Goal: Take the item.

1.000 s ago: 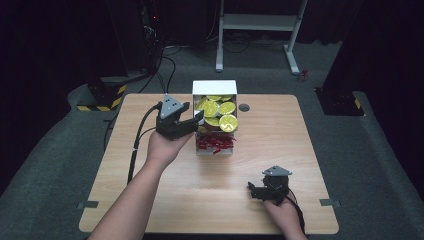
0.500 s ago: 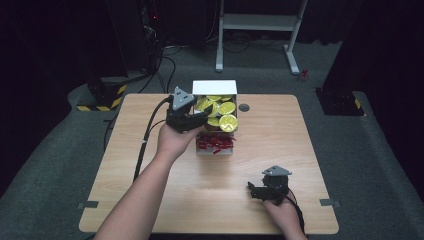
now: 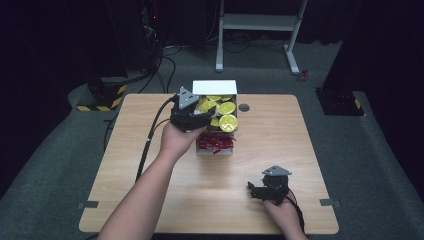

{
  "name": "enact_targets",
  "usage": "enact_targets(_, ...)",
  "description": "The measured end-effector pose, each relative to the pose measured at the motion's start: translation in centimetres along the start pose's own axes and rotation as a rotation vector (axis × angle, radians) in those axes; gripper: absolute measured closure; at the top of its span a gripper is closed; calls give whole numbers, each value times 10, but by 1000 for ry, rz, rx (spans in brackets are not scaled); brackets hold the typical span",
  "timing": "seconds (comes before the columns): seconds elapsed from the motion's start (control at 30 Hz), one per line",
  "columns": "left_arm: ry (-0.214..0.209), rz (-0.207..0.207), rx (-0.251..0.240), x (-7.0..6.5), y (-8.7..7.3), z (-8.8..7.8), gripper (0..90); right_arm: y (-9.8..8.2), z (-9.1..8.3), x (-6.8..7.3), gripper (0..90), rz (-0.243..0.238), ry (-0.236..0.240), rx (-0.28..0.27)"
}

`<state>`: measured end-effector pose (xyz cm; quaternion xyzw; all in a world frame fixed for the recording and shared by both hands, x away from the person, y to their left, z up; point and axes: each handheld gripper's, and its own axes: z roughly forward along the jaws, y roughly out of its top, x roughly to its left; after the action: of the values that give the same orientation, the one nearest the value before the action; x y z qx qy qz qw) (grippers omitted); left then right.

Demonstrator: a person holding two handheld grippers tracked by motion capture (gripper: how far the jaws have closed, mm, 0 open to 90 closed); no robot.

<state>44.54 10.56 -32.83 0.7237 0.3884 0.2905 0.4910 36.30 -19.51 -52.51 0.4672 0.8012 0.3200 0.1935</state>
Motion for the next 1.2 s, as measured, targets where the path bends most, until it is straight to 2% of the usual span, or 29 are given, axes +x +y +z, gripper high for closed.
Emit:
enact_targets(0.3,-10,18,2,-5,-6,3,330,0,0,0,82,-3,-3,-2)
enact_targets(0.47,-29,-4,-24,-5,-6,1,307,0,0,0,82,-2,-3,-2)
enact_targets(0.7,-22,14,4,-13,-2,6,243,0,0,0,81,-2,-2,-2)
enact_targets(0.77,-13,24,26,-14,-3,10,243,0,0,0,81,-2,-2,-1)
enact_targets(0.83,-7,25,30,-15,-3,10,245,0,0,0,81,-2,-2,-1)
enact_targets(0.93,1,47,38,-17,-3,11,247,0,0,0,81,-2,-2,-1)
enact_targets(1.03,9,46,30,-17,-3,11,283,0,0,0,81,-2,-2,-1)
enact_targets(1.2,34,71,12,-19,-10,9,347,0,0,0,81,-2,-2,-1)
